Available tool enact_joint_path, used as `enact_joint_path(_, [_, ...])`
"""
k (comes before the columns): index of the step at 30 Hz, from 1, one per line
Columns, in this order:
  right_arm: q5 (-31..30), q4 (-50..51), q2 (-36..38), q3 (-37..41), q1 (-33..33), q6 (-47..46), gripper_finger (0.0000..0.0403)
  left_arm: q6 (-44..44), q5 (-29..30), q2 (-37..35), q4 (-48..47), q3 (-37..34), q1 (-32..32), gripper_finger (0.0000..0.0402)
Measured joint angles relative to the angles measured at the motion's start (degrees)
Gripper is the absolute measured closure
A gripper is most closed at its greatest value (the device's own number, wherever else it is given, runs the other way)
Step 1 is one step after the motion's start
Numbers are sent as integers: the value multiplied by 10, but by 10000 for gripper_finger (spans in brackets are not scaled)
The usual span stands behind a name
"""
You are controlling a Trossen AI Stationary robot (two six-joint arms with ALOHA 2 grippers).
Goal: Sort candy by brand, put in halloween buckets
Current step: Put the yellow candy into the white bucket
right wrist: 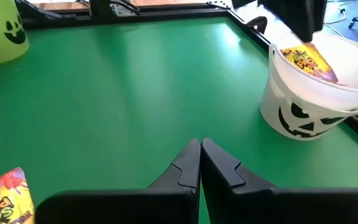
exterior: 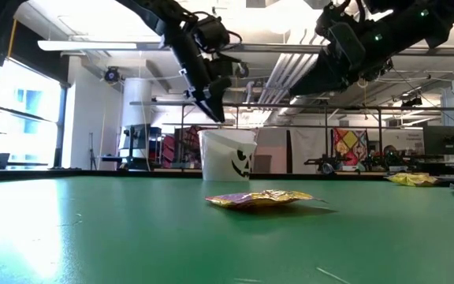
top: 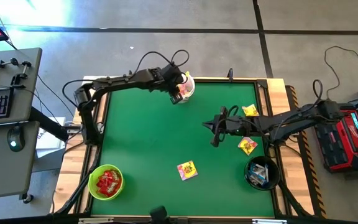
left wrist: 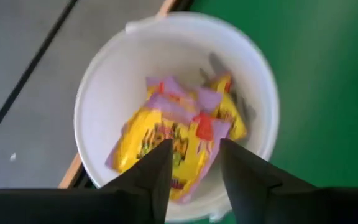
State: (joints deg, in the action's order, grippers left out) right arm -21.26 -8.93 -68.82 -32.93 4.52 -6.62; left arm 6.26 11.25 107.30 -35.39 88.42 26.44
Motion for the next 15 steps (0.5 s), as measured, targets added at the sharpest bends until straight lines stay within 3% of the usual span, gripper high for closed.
enact_joint_path(8, [0, 40, 25, 0, -21, 0, 403, 0, -2, -44, 119, -80, -23, 261])
enact_joint_path(15, [-31, 154, 100, 0, -65, -24, 403, -1, -1, -110, 211, -168, -51, 261])
